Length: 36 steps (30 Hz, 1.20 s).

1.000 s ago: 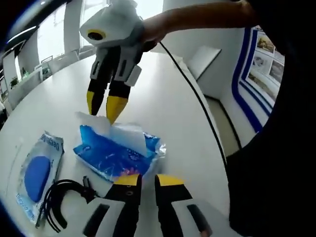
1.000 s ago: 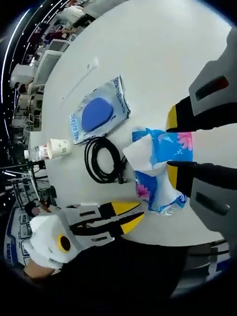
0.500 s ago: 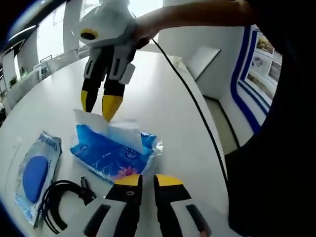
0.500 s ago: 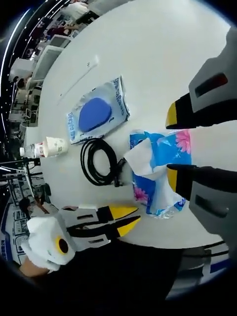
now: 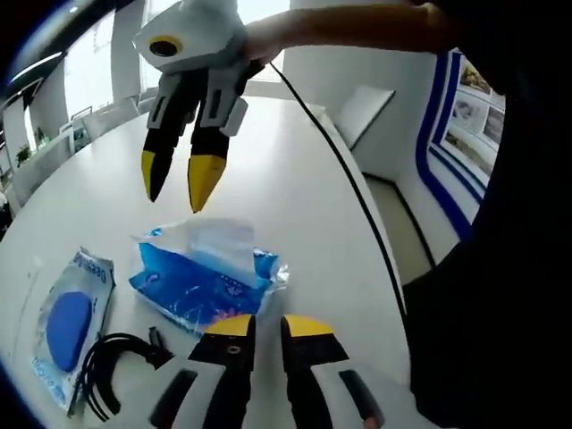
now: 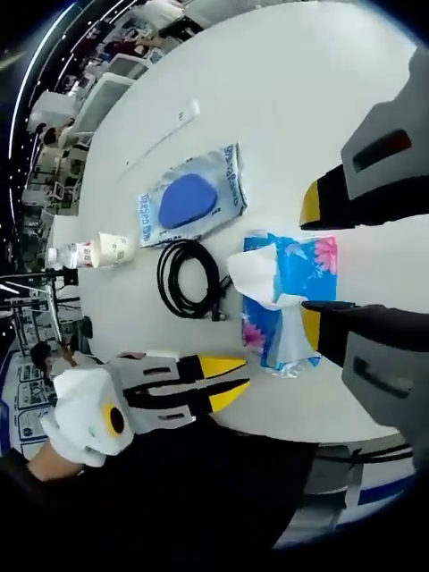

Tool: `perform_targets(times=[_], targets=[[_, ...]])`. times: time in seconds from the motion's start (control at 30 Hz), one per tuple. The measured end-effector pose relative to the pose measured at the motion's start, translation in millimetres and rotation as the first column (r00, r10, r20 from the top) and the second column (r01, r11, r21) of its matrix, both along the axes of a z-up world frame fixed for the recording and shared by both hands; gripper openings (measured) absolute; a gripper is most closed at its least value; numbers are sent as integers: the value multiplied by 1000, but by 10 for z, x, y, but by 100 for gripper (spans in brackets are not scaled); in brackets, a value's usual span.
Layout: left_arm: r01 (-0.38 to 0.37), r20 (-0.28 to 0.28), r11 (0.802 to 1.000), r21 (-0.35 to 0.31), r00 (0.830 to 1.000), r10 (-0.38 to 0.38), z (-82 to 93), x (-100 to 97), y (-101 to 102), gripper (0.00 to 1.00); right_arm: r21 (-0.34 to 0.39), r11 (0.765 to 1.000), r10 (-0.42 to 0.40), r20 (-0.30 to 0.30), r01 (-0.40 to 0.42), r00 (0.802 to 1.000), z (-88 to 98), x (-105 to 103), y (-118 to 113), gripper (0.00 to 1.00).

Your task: Arrange the tabletop items into an orderly group along one side of the table until the central work area is clear of visible clutter.

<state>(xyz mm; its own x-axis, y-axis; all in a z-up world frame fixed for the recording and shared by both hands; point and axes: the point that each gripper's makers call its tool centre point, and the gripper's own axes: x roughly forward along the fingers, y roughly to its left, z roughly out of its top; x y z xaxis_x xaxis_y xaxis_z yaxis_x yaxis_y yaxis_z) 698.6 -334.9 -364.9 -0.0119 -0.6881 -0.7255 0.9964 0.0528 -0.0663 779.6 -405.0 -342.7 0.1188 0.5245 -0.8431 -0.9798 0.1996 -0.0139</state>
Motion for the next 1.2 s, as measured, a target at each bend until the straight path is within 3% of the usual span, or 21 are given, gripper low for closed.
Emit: perform_targets(times=[0.1,0.3,0.5,0.6,0.77,0.8,0.87,1.0,1.13,1.17,1.2], targets=[[-18,3,1000,-5,1000,18,39,17,30,11,-47,996,78,19,-77,997,6,-42,29,33],[-67,0,997,-30,998,67,127,58,98,14,-71,986,155,60,-151,986,82,-46,136,36],[-145,-3,987,-69,989,145,302,109,226,19,-136,950,293,83,-281,953,95,-146,216,43],[-187,9,980,-72,982,189,381,152,321,21,-186,920,365,85,-345,927,60,-183,196,46],[-261,27,962,-85,964,264,518,213,544,30,-257,856,485,103,-448,868,21,-233,237,50],[-269,28,959,-87,962,272,536,215,582,32,-260,851,494,98,-457,864,13,-251,246,50],[-299,32,950,-94,952,303,586,229,708,35,-291,817,543,98,-498,834,-17,-271,254,51],[-363,41,924,-119,928,369,718,234,984,43,-378,731,648,123,-568,752,-126,-263,255,52],[-432,56,894,-119,896,440,822,236,1367,49,-408,690,693,137,-597,708,-170,-289,283,51],[-443,60,888,-124,890,452,845,237,1441,50,-420,672,711,133,-610,691,-175,-298,289,51],[-464,68,877,-124,878,475,869,247,1557,50,-450,633,743,126,-630,657,-196,-307,283,51]])
